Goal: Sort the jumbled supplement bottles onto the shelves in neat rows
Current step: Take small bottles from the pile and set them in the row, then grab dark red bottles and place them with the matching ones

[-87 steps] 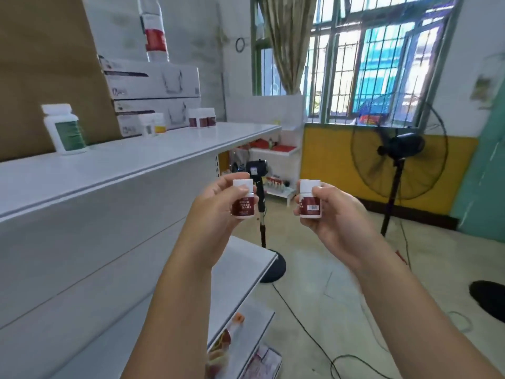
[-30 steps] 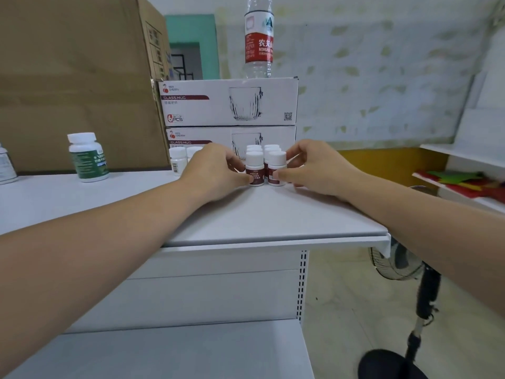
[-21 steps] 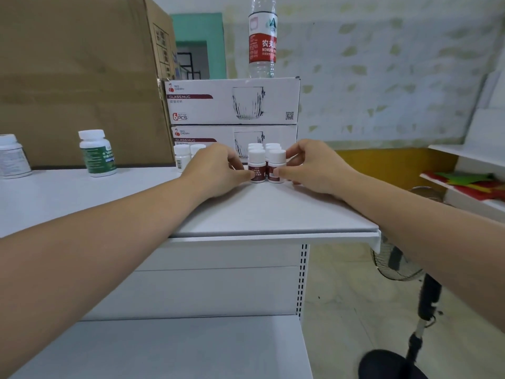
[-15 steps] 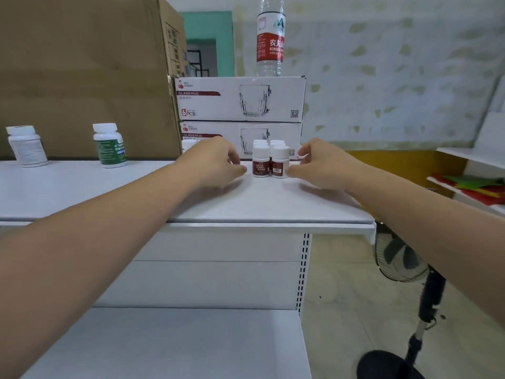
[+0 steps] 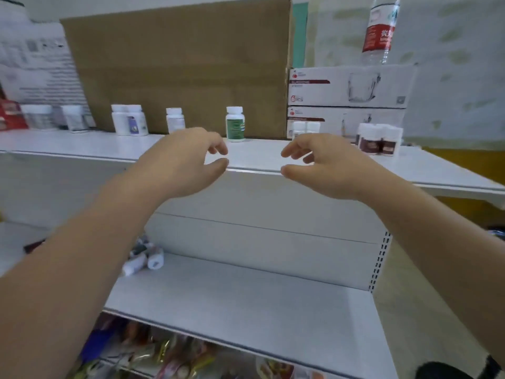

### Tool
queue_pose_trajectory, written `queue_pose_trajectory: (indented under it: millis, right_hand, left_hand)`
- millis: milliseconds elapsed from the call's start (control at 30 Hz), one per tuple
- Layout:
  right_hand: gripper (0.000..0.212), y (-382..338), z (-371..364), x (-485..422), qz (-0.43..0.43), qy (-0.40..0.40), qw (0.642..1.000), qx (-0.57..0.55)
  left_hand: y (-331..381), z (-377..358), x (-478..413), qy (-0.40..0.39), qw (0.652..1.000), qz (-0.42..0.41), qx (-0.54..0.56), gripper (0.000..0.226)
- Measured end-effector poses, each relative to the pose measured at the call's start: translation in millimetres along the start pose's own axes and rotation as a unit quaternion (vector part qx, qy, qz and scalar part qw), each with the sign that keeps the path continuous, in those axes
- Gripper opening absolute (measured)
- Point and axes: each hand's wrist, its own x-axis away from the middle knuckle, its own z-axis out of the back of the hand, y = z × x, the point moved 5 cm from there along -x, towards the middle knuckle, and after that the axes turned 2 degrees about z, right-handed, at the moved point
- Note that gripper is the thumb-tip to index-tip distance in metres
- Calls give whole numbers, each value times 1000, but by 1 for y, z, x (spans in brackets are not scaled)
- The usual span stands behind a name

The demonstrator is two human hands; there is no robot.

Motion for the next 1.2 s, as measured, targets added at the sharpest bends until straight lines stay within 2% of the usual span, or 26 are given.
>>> queue_pose_trajectory:
  millis: [167, 333, 667, 933, 1200]
  right_hand:
    - [37, -99, -78, -11, 68, -1, 998, -1]
    - [40, -189, -177, -16, 108, -42, 992, -51]
    - [39, -322, -375, -15, 160, -156, 972, -74]
    - [39, -371, -522, -60, 157, -244, 953, -91]
    - [43, -418, -642, -190, 135, -276, 946, -108]
  left_hand:
    - [-129, 25, 98, -5, 993, 101, -56, 31]
    - [-236, 34, 208, -32, 972, 209, -106, 31]
    - [-379, 6, 366, -32, 916, 393, -79, 34]
    - [-494, -49, 415, -35, 874, 480, -75, 30]
    - [-660, -92, 376, -61, 849, 524, -42, 33]
